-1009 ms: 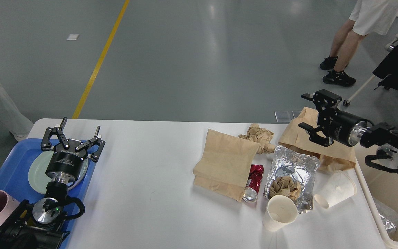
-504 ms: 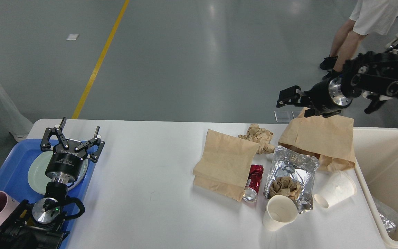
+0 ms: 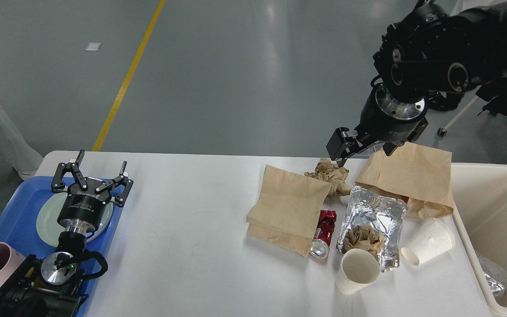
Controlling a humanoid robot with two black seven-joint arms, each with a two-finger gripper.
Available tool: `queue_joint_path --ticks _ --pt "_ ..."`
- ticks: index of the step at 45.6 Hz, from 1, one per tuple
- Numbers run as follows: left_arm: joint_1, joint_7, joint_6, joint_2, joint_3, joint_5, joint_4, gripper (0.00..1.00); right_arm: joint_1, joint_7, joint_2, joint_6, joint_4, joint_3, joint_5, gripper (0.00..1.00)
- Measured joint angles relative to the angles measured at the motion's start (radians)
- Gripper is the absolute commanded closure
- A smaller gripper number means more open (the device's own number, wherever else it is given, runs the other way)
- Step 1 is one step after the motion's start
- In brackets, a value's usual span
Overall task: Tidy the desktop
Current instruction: 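Lower the right gripper onto the flat brown paper sheet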
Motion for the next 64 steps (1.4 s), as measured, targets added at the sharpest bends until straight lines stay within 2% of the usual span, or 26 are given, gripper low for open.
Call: queue_joint_path --ticks 8,12,23,29,37,42,58,64 --pt "0.0 0.001 0.0 0.0 0.0 0.0 0.0 0.04 0.09 -0.129 -0.067 -0.004 0.153 0.02 0.067 0.02" --pt "0.0 0.002 0.0 0.0 0.0 0.0 0.0 0.04 0.11 -0.148 -0.08 -0.016 0.183 0.024 0.119 0.02" --pt "0.0 0.002 0.0 0.0 0.0 0.0 0.0 0.04 0.105 -0.151 -0.101 -0.126 0.188 0.02 0.367 0.06" --pt "0.0 0.002 -0.001 -0.001 0.0 0.0 0.0 0.04 0.052 -0.151 -0.09 -0.181 0.179 0.043 0.432 0.02" --pt "0.0 0.002 -0.002 -0.002 0.0 0.0 0.0 0.04 -0.092 -0.146 -0.06 -0.337 0.136 0.076 0.446 0.0" --pt "0.0 0.002 -0.002 -0.003 -0.001 0.0 0.0 0.04 -0.192 -0.142 -0.042 -0.39 0.07 0.086 0.465 0.0" --pt "0.0 0.002 -0.002 -0.002 -0.001 0.0 0.0 0.04 -0.625 -0.14 0.021 -0.419 -0.292 0.169 0.457 0.0" --pt "0.0 0.002 -0.002 -0.002 0.0 0.0 0.0 0.04 -0.709 -0.138 0.034 -0.51 -0.343 0.175 0.451 0.0"
